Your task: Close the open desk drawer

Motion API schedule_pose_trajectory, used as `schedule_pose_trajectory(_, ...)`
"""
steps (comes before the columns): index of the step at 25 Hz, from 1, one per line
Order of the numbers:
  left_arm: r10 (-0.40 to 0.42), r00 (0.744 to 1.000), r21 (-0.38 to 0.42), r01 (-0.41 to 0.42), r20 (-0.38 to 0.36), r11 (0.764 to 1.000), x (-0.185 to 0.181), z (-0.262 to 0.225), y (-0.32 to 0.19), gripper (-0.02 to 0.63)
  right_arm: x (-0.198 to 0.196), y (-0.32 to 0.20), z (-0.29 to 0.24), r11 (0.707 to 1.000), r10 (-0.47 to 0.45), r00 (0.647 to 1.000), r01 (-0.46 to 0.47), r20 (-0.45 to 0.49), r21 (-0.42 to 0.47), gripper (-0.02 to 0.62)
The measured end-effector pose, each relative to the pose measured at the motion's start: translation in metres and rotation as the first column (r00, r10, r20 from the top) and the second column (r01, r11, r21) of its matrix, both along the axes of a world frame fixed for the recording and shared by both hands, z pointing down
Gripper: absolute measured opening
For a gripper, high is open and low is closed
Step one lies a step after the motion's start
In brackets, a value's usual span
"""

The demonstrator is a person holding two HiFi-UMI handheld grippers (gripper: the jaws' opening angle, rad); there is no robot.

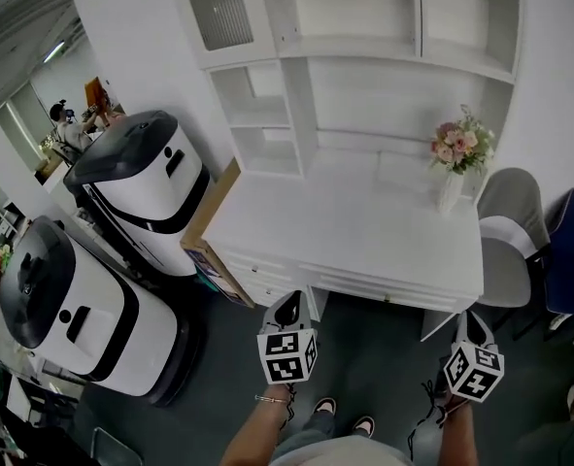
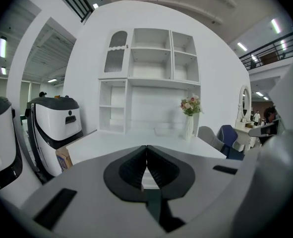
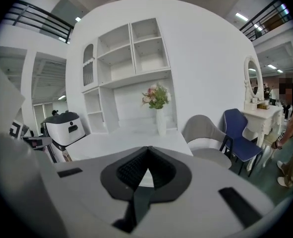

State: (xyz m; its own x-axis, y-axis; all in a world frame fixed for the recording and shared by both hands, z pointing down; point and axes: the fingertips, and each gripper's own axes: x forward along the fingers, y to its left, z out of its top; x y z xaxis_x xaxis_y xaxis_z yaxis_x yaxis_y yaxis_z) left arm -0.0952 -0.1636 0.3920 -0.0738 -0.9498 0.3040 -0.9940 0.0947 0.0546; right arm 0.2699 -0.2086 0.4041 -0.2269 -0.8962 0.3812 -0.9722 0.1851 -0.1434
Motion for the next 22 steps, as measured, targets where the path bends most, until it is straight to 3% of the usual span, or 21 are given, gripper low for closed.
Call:
schedule_pose_trajectory(10,0.001,1.0,0.036,-0.002,0.027,0.999,-0.004,-0.018,0.004,0.018,-0.009,0.001,-0.013,0.999,-0.009,0.999,0.008,0.038,0.038,0.006)
schedule_pose_trajectory(15,0.007,0.999,0.029,-0.008,0.032,1.0,-0.005,-0.015,0.005,0.018,-0.008,0.005,-0.017,0.999,-0.009,1.0,0.009,-0.005,0.054,0.005)
schedule_pose_trajectory(22,0.009,1.0,0.022,-0.01,0.025,1.0,-0.007,-0.01,0.005,0.018,-0.011,0.006,-0.014,0.999,-0.002,1.0,0.002,0.007,0.045,0.005)
